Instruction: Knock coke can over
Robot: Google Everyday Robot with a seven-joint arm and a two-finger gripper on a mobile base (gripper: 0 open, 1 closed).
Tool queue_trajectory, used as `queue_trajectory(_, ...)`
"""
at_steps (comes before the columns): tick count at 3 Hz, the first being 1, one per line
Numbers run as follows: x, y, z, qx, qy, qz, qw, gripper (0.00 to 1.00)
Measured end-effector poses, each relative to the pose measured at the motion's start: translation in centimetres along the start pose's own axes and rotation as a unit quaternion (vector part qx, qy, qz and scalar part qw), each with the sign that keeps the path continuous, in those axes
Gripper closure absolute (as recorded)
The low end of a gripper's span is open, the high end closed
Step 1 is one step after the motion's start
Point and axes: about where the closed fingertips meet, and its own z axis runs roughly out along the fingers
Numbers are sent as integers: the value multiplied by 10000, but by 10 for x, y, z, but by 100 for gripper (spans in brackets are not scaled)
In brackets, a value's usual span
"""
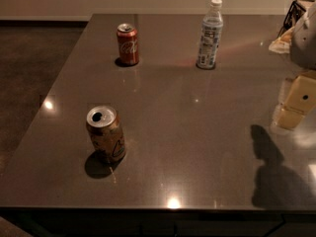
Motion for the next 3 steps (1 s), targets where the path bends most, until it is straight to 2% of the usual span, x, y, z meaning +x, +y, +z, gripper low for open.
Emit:
queue_trajectory(1,0,0,0,0,0,0,10000,0)
queue_trajectory(2,-9,-4,1,31,-178,38,9998,0)
queue_trajectory(3,-37,-22,10,53,-626,69,9980,0)
